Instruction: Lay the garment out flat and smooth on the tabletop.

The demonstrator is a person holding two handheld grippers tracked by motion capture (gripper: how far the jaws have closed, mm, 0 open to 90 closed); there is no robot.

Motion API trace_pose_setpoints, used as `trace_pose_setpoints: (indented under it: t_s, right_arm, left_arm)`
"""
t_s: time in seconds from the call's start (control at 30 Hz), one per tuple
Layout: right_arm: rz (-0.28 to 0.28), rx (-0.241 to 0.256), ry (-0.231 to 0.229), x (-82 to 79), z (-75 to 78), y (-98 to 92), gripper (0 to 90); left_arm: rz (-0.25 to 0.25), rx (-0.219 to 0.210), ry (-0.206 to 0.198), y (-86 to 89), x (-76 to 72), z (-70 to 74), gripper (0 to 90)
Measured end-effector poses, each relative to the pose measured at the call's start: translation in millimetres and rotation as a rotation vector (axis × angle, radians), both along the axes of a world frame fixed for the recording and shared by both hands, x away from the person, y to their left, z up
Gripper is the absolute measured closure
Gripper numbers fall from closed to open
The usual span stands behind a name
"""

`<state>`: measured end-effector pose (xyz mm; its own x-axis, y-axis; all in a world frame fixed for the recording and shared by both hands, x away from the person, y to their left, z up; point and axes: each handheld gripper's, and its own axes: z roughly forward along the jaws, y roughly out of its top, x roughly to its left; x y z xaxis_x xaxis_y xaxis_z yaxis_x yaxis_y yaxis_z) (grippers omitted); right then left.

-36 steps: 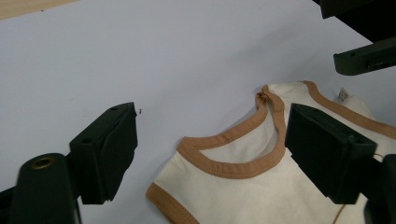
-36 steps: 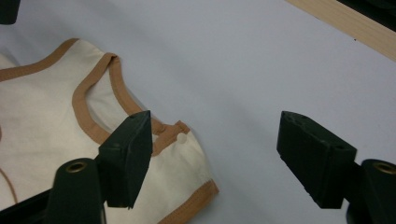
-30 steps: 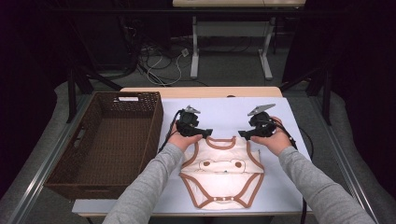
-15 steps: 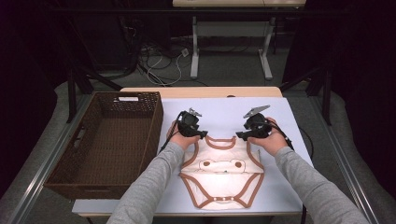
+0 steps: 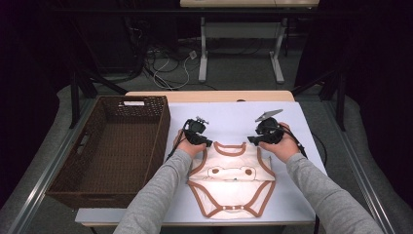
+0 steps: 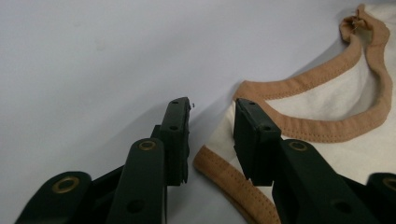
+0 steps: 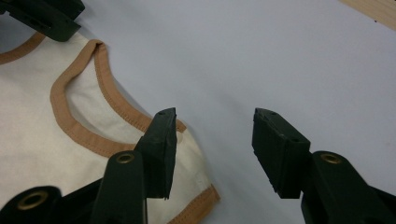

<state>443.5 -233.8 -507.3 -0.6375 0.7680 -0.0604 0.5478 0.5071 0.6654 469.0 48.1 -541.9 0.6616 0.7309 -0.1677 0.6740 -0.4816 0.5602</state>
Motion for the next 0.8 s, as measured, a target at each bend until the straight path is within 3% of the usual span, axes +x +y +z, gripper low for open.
trace_pose_setpoints:
  t_s: [0.17, 0.37, 0.57, 0.8]
  right_arm:
    - [-0.005, -0.004, -0.004, 0.0, -0.1, -0.5, 50.5]
    - [0.002, 0.001, -0.016, 0.9, -2.6, 0.7, 50.8]
    - [-0.003, -0.011, 0.005, 3.7, -6.8, 0.4, 52.7]
    - [-0.017, -0.026, 0.054, 6.9, -16.6, -3.5, 58.4]
  left_arm:
    - [0.005, -0.002, 0.014, 3.2, -1.4, -0.9, 68.9]
    - [-0.012, 0.022, -0.009, 0.8, -3.9, -2.4, 73.6]
    - [-0.037, 0.049, -0.009, -1.5, -5.1, -0.2, 85.6]
    - [-0.031, 0.045, -0.012, 1.1, -4.9, 2.2, 87.6]
